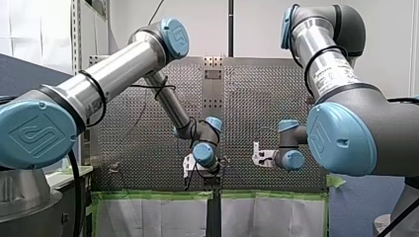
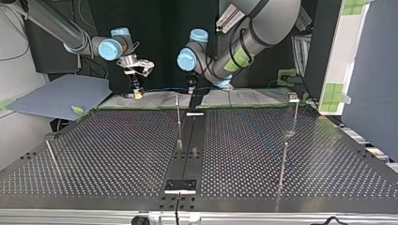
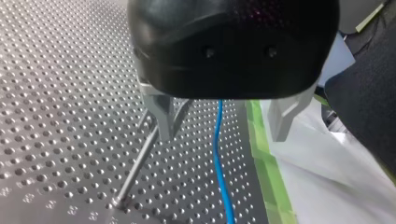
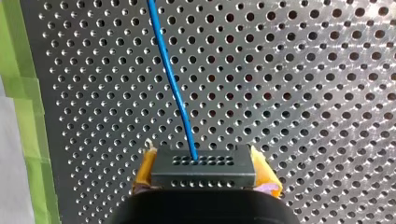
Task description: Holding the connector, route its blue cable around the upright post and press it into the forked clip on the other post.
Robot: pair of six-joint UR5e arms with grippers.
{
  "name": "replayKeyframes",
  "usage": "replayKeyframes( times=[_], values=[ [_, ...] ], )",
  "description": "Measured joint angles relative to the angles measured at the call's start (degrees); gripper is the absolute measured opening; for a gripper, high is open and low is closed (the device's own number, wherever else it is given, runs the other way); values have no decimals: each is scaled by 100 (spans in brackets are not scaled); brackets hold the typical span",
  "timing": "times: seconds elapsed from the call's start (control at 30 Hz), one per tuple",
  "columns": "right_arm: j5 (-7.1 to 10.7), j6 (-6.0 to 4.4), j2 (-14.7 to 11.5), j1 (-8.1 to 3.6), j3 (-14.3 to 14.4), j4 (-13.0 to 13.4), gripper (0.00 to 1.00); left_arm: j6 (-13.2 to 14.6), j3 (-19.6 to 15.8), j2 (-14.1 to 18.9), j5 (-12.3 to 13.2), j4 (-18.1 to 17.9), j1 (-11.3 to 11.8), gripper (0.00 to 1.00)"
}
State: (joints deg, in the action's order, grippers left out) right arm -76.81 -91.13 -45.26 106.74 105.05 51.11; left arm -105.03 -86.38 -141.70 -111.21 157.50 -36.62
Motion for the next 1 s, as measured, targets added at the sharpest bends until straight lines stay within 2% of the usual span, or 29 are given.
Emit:
replayKeyframes(
  times=[0.2,0.37,0.53,0.87,0.9,0.93,0.97,1.0],
  values=[
    [57,-11,-1,1,11,27,0,-1,242,-255,36,25,30,100],
    [103,-31,1,-5,12,32,0,-39,408,-455,11,-128,53,100],
    [112,-64,1,-25,12,48,0,-56,520,-498,-74,-280,63,100],
    [110,-143,2,-34,12,91,0,71,551,-502,-277,-311,65,100],
    [108,-146,2,-34,12,91,0,100,552,-504,-282,-314,65,83],
    [107,-148,2,-34,12,92,0,143,552,-505,-291,-320,64,83],
    [105,-149,2,-34,12,92,0,176,553,-504,-302,-326,62,57],
    [103,-150,2,-34,12,93,0,213,553,-503,-319,-335,58,39]
  ],
)
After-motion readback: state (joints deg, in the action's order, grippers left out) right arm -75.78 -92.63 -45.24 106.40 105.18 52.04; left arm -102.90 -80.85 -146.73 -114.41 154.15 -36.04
